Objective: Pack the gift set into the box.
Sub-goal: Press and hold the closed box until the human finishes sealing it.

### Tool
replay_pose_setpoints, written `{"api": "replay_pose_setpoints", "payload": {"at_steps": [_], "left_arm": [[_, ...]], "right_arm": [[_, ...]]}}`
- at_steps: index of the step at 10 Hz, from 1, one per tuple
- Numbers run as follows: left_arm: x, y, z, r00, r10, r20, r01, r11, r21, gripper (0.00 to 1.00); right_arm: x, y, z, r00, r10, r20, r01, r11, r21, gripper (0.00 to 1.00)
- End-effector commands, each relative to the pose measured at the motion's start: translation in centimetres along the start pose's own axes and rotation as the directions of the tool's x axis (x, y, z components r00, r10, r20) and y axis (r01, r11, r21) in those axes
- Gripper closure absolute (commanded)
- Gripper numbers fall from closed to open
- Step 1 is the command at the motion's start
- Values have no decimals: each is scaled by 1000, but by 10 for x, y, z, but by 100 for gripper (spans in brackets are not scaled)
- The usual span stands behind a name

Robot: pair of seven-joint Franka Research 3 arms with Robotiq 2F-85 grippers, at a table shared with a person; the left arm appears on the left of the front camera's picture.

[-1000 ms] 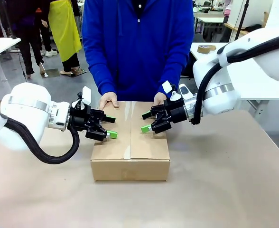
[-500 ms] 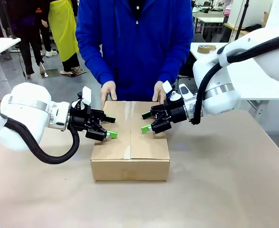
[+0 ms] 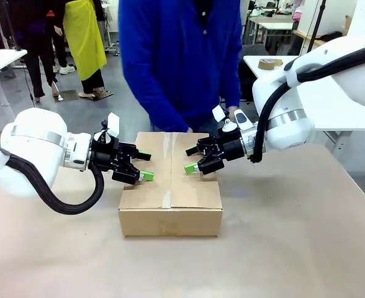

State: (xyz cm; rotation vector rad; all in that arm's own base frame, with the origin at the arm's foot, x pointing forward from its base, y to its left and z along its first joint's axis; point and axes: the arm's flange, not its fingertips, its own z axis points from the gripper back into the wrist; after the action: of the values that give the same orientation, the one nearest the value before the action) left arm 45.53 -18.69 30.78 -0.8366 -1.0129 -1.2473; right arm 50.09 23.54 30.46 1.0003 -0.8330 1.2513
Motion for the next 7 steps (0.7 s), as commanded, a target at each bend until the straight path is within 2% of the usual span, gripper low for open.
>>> {"api": "replay_pose_setpoints", "payload": {"at_steps": [1,7], "left_arm": [[-1,-1,-2,1000,-2,-3,2,1000,-4,0],[-1,-1,-2,1000,-2,-3,2,1000,-4,0]], "right_arm": [[-2,0,-4,1000,2,-19,-3,1000,-12,0],[-2,0,-4,1000,2,-19,-3,1000,-12,0]]}}
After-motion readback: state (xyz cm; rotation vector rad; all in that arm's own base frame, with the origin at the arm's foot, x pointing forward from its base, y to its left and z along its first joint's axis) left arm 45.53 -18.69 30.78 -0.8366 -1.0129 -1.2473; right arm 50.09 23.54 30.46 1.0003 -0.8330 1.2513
